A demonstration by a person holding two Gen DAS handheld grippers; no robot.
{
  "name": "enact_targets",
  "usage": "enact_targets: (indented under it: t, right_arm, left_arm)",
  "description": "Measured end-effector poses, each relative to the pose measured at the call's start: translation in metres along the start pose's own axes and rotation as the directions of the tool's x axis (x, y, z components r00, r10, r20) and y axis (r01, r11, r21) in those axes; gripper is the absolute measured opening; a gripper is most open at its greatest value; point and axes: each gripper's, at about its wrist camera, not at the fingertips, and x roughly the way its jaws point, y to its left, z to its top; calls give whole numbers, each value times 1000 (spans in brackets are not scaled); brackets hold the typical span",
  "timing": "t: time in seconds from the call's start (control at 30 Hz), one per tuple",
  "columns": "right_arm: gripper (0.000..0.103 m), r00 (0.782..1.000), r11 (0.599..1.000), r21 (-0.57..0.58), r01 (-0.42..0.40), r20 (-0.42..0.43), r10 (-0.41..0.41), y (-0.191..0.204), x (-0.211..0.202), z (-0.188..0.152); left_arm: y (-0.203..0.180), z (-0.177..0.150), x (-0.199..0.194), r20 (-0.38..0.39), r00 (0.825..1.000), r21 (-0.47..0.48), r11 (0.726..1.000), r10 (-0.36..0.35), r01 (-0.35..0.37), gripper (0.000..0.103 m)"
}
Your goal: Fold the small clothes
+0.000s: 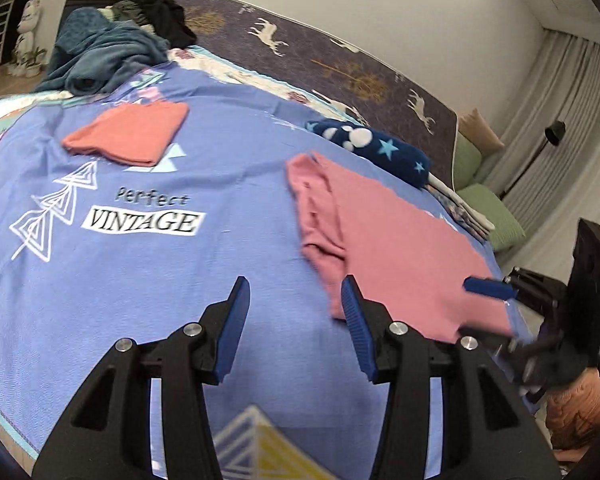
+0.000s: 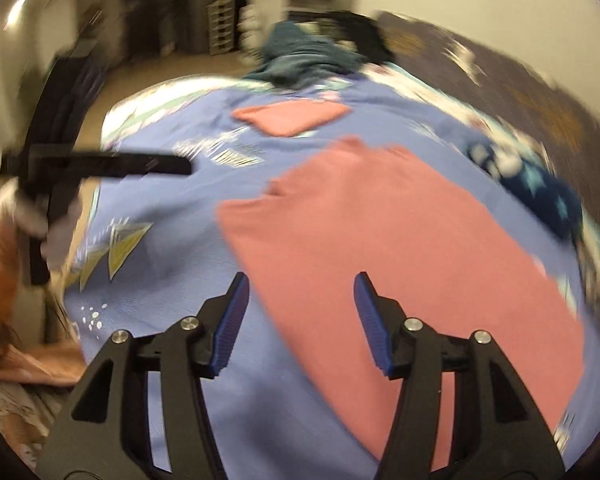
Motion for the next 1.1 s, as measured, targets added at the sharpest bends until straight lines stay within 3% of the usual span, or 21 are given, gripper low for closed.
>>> enact_targets:
  t: [0.1,0.17,0.27,0.37,0.43,0.5,0.6,0.63,0.7,0.77,0.87,0.93,0.97,1.0,1.03,1.1]
  right_arm:
    - [58,998,990,-126,60,-30,-64,40,26,11]
    - [58,985,970,-187,153,-54,-166,56,46,15]
    - [57,930,893,-297,337,-40,-364,71,75,15]
    - [53,885,825,-353,441,18,-466,80,91,23]
    - [42,858,784,-383,488,50,-510,85,104,30]
    - [12,841,759,-403,512,53,-539,86,121,35]
    - [7,843,769,-379,515,65,-533,87,127,38]
    - [6,859,784,-365,502,105,-501,90,117,39]
    - [6,866,795,-346,498,167,-471,93,102,40]
    - [6,881,826,-306,473,156,-446,87,96,41]
    - [6,888,838,-293,460,133,-441,81,98,41]
    - [12,888,835,-302,460,149,-435,84,94,41]
    - [21,894,841,-305,448,166,-416,86,88,40]
    - [40,891,836,-309,453,178,-417,89,83,38]
    - [46,885,825,-321,466,194,-424,94,76,34]
    - [47,871,795,-355,492,204,-448,98,71,26]
  left_arm:
    - [23,0,-5,4,1000,-32,999,0,0,48]
    - [35,-1,-8,8,1000,-54,999,-8,9,48]
    - [48,-3,-11,23,999,-84,996,-23,25,48]
    - [57,-1,-8,29,999,-101,994,-31,34,48]
    - [64,1,-4,29,999,-119,992,-39,42,48]
    - [67,2,-3,27,998,-128,990,-52,55,48]
    - [68,6,-1,22,997,-121,990,-72,74,48]
    - [69,7,0,23,997,-120,990,-77,80,48]
    - [72,14,5,18,993,-134,984,-114,115,49]
    - [74,23,18,-3,980,-156,968,-197,195,55]
    - [68,38,46,-64,966,-160,958,-252,240,57]
    - [63,44,62,-98,953,-167,949,-286,268,57]
    - [62,46,68,-111,949,-173,946,-294,273,57]
    - [59,48,74,-125,942,-179,941,-313,289,57]
    - [57,49,80,-135,935,-187,935,-329,302,57]
    - [55,49,86,-147,932,-187,935,-331,302,57]
